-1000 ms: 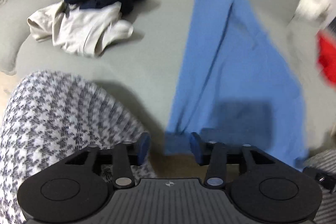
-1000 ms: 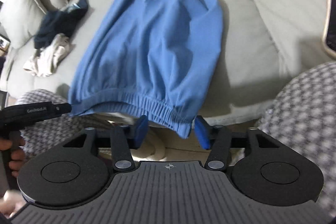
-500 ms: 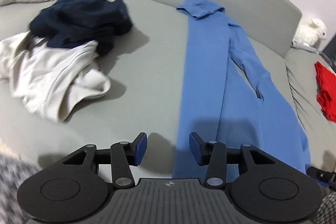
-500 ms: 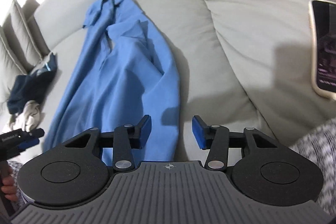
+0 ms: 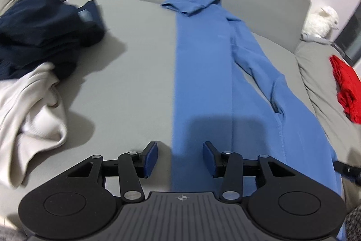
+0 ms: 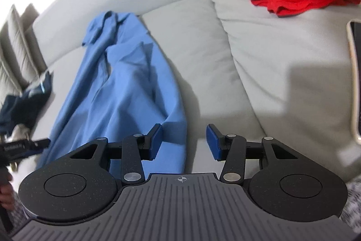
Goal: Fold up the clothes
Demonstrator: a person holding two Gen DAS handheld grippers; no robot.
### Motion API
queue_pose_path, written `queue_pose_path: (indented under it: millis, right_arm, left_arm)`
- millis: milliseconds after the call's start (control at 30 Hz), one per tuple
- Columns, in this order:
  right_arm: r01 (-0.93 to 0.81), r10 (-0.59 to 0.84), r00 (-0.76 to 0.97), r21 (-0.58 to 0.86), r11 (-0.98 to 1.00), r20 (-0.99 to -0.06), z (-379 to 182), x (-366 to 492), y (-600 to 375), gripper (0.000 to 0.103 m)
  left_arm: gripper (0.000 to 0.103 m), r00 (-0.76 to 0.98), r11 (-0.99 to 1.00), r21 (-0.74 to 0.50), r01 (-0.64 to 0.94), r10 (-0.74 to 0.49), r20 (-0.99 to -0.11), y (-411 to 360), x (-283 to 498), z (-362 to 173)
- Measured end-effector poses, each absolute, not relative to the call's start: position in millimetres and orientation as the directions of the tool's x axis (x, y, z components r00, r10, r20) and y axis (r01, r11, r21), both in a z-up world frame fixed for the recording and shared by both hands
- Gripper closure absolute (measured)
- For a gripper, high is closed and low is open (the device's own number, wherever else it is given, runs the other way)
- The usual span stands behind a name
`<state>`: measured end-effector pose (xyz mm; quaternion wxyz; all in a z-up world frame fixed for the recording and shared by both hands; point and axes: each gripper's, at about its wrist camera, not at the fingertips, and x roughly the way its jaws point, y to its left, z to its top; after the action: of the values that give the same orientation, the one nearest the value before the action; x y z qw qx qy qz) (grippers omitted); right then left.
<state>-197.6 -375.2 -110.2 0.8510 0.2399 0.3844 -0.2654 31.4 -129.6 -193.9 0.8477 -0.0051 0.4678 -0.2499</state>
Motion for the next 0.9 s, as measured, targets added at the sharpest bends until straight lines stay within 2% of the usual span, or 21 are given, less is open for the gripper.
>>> queue_pose_path:
  millis: [33, 67, 133, 233, 267, 300, 367, 400, 433, 467, 500, 533, 567, 667, 733, 800, 900]
  right_arm:
    - [0.628, -0.253, 0.568, 0.214, 0.749, -0.783, -111.9, -194.8, -376.8, 0.08]
    - [0.615, -0.235, 0.566, 0.215, 0.759, -0.79, -114.3, -190.4, -377.0, 0.093]
    - [0.609, -0.245, 0.554, 0.187, 0.771, -0.795, -112.9, -186.5, -373.9, 0.099]
    - [0.614, -0.326, 0.53, 0.089, 0.784, -0.783, -99.5, -185.1, -364.6, 0.102]
    - [0.618, -0.358, 0.523, 0.056, 0.784, -0.773, -94.2, -185.9, -361.8, 0.102]
    - [0.62, -0.377, 0.519, 0.034, 0.784, -0.768, -91.0, -186.0, -360.8, 0.102]
    - [0.621, -0.403, 0.478, -0.023, 0.784, -0.78, -92.3, -182.5, -361.8, 0.102]
    - [0.615, -0.398, 0.449, -0.046, 0.787, -0.8, -97.4, -179.1, -363.5, 0.101]
    - [0.608, -0.393, 0.419, -0.068, 0.791, -0.818, -102.5, -175.8, -365.3, 0.1]
    - [0.605, -0.391, 0.402, -0.08, 0.792, -0.828, -106.8, -174.0, -366.5, 0.098]
    - [0.606, -0.394, 0.393, -0.088, 0.79, -0.831, -106.4, -173.2, -366.5, 0.088]
    - [0.61, -0.4, 0.387, -0.095, 0.787, -0.831, -104.1, -172.5, -366.1, 0.078]
    - [0.627, -0.41, 0.376, -0.099, 0.773, -0.831, -98.6, -173.3, -365.5, 0.059]
    - [0.661, -0.393, 0.415, -0.024, 0.75, -0.821, -75.2, -189.5, -360.2, 0.057]
    - [0.668, -0.362, 0.415, 0.009, 0.744, -0.835, -65.0, -203.2, -351.2, 0.051]
    - [0.684, -0.321, 0.388, 0.036, 0.728, -0.864, -61.2, -222.3, -336.8, 0.046]
    - [0.703, -0.216, 0.386, 0.134, 0.699, -0.897, -70.8, -245.3, -323.7, 0.044]
  left_arm:
    - [0.097, 0.437, 0.873, -0.238, 0.425, -0.428, -0.791, -130.8, 31.9, -194.0]
    - [0.099, 0.438, 0.873, -0.233, 0.429, -0.427, -0.791, -131.7, 32.2, -193.7]
    - [0.099, 0.477, 0.89, -0.216, 0.402, -0.405, -0.78, -127.3, 29.8, -186.8]
    - [0.099, 0.526, 0.908, -0.168, 0.384, -0.364, -0.769, -124.5, 24.6, -176.8]
    - [0.1, 0.549, 0.918, -0.112, 0.38, -0.321, -0.772, -126.5, 22.4, -173.7]
    - [0.099, 0.593, 0.936, 0.001, 0.353, -0.223, -0.774, -129.8, 20.6, -173.1]
    - [0.085, 0.587, 0.945, 0.083, 0.316, -0.125, -0.8, -129.4, 27.8, -181.6]
    - [0.081, 0.522, 0.955, 0.041, 0.292, -0.124, -0.844, -123.8, 37.7, -190.3]
    - [0.078, 0.514, 0.96, 0.011, 0.279, -0.14, -0.846, -118.6, 40.6, -189.3]
    - [0.068, 0.509, 0.961, 0.02, 0.275, -0.128, -0.851, -115.4, 42.3, -180.8]
    - [0.058, 0.512, 0.962, 0.037, 0.272, -0.112, -0.852, -114.5, 41.5, -176.6]
    - [0.056, 0.521, 0.962, 0.072, 0.264, -0.079, -0.85, -111.9, 37.1, -167.6]
    - [0.056, 0.527, 0.961, 0.075, 0.266, -0.079, -0.846, -108.3, 32.3, -160.9]
    - [0.056, 0.473, 0.949, 0.022, 0.316, -0.138, -0.87, -99.2, 11.6, -144.6]
    - [0.055, 0.423, 0.936, -0.002, 0.352, -0.161, -0.892, -94.9, 2.4, -140.6]
    - [0.048, 0.342, 0.916, -0.046, 0.399, -0.195, -0.919, -95.6, -21.0, -140.2]
    - [0.045, 0.278, 0.921, -0.076, 0.381, -0.192, -0.941, -96.9, -37.3, -151.1]
